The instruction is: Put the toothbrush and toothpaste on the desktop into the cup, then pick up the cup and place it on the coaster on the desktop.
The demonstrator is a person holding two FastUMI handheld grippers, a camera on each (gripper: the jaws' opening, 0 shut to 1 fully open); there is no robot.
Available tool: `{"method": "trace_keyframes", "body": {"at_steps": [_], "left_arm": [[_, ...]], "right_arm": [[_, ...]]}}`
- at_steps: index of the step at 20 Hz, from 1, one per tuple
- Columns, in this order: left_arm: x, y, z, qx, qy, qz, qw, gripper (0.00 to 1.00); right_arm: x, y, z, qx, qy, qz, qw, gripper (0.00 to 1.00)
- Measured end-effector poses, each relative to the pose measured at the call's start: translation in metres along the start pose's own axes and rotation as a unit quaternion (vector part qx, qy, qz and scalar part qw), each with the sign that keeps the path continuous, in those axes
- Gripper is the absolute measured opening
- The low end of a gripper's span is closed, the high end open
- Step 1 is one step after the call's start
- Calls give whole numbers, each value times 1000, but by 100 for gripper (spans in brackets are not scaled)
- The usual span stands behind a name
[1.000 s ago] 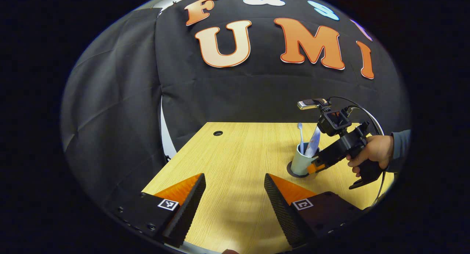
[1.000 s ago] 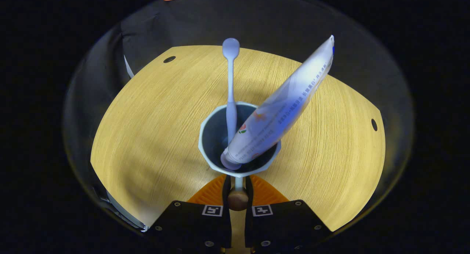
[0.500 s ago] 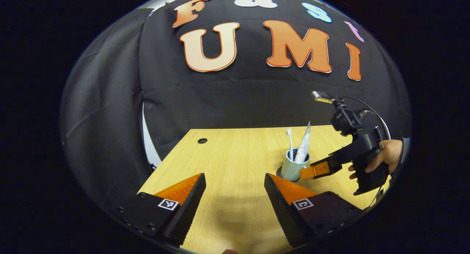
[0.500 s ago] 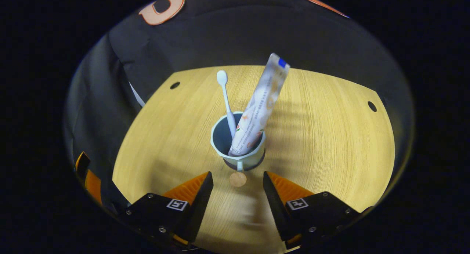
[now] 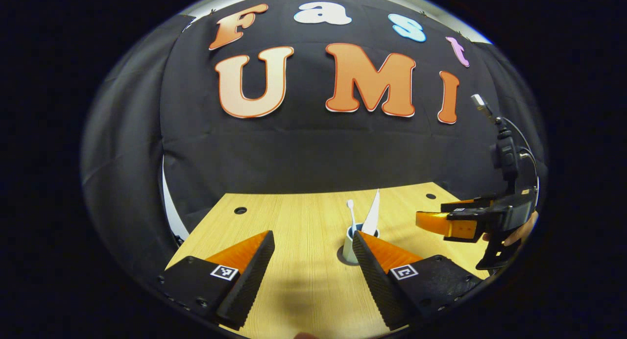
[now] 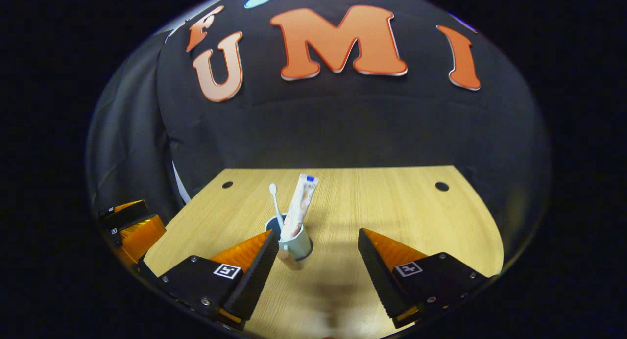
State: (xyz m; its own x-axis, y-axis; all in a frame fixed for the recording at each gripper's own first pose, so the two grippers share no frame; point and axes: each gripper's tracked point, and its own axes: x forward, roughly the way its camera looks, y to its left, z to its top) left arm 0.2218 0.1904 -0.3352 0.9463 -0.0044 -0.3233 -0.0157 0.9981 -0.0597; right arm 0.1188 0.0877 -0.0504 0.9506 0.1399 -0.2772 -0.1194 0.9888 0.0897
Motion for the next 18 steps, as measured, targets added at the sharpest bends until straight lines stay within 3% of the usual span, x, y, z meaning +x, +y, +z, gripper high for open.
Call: {"method": "trace_keyframes", "body": {"at_steps": [4, 8, 12, 18], "left_arm": [[-6, -8, 20, 14, -44, 12, 999, 96], [-12, -16, 43, 27, -84, 19, 996, 96], [-21, -27, 74, 34, -140, 19, 989, 96], [-45, -42, 112, 24, -206, 20, 978, 96]], "right_arm": [[-28, -24, 16, -19, -37, -11, 999, 98], [-67, -45, 54, -39, -108, -18, 993, 100], [-103, -56, 86, -75, -178, -30, 981, 98], [-143, -54, 126, -77, -258, -15, 963, 98]]}}
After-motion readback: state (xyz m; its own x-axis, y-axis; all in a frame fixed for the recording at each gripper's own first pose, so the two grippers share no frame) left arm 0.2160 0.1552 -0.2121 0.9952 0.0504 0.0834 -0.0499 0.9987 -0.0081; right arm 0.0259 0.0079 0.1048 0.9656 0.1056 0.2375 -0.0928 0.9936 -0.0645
